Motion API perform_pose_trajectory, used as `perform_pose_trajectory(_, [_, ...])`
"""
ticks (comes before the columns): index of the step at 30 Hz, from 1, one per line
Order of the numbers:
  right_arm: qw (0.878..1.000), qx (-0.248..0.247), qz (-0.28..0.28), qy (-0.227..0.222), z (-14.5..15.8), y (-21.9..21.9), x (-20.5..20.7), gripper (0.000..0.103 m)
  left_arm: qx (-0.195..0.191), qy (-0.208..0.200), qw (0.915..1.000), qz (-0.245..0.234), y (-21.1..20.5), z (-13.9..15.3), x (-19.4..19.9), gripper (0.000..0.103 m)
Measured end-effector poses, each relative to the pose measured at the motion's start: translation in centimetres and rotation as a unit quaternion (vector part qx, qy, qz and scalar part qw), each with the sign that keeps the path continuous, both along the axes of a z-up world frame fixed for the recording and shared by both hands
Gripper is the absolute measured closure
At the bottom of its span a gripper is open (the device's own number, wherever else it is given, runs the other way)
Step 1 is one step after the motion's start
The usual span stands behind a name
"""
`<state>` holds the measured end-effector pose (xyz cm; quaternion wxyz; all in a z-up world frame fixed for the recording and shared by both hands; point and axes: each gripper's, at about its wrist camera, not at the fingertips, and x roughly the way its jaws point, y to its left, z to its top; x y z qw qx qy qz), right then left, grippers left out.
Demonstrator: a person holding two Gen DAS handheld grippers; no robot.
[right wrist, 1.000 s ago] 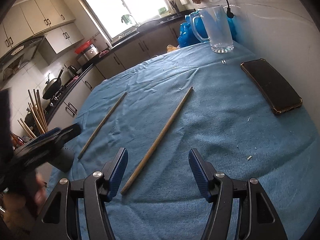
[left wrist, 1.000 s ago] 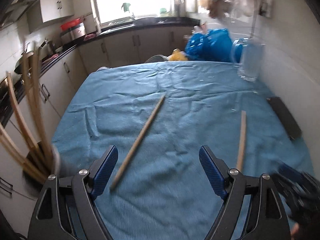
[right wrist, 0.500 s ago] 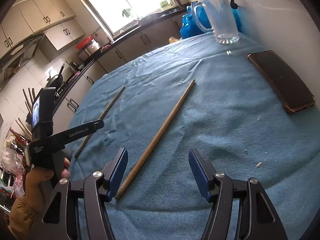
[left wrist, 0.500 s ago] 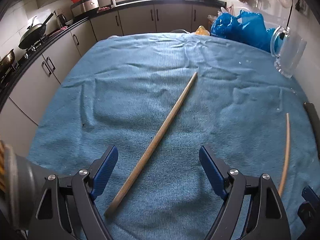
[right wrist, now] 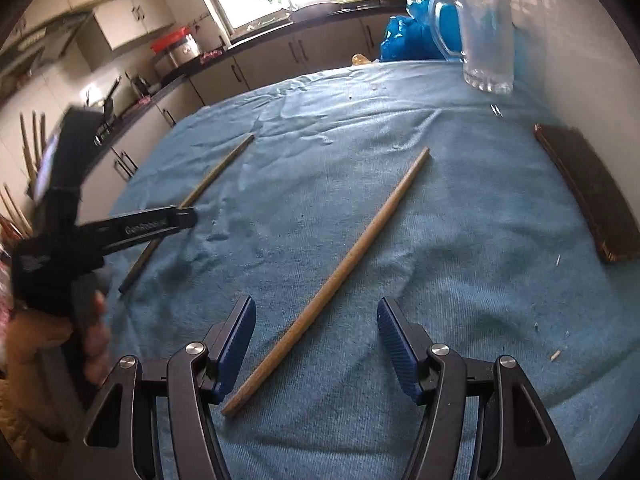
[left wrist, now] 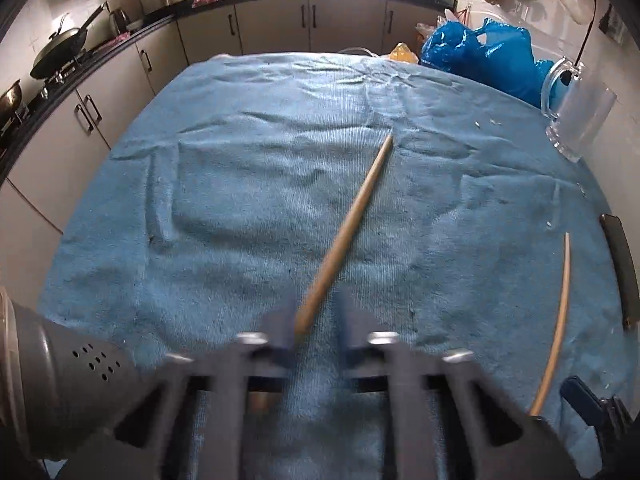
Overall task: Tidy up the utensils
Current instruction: 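Lower both tools to the towel and close each on a chopstick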
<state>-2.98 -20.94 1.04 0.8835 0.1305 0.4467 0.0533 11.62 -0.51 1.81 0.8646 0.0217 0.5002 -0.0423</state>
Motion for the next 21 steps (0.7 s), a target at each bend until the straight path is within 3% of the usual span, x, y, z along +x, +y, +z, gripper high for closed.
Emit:
perform_pose_trajectory(4, [0.998,-0.058,0.005,0.010,-0.2,1.4,0.5,0.036,-0.025,0.011,0.9995,0.014,0.4,0.1,-0.6,0.094])
perform_pose_trajectory(6, [0.994,-0.108,0.007,0.011,-0.3,2.4,0.6,0.046,-0.037,0.016,0.9990,0.018,0.6,0.1,-1.1,0.095])
perform_pose_trajectory(7, [0.992,-0.126,0.006,0.010,-0.3,2.6,0.6,0.058,-0.044,0.020,0.9986,0.019,0.8,0.1,-1.4,0.096])
perform_pose_trajectory(8, [0.992,-0.125,0.009,0.006,-0.2,2.6,0.5,0.073,-0.052,0.025,0.9981,0.020,0.9,0.1,-1.7,0.096])
perform_pose_trajectory(10, [0.992,-0.129,0.007,0.010,0.0,2.4,0.4,0.084,-0.069,0.036,0.9967,0.020,1.1,0.1,-2.6,0.096])
perform_pose_trajectory(15, [0.995,-0.099,0.005,0.022,0.3,1.0,-1.0,0.091,-0.095,0.054,0.9940,0.007,1.3,0.0,-6.0,0.096])
perform_pose_trajectory(21, [0.997,-0.067,0.003,0.047,0.4,-1.3,-5.7,0.094,-0.112,0.069,0.9910,-0.023,1.9,-0.1,-13.1,0.096])
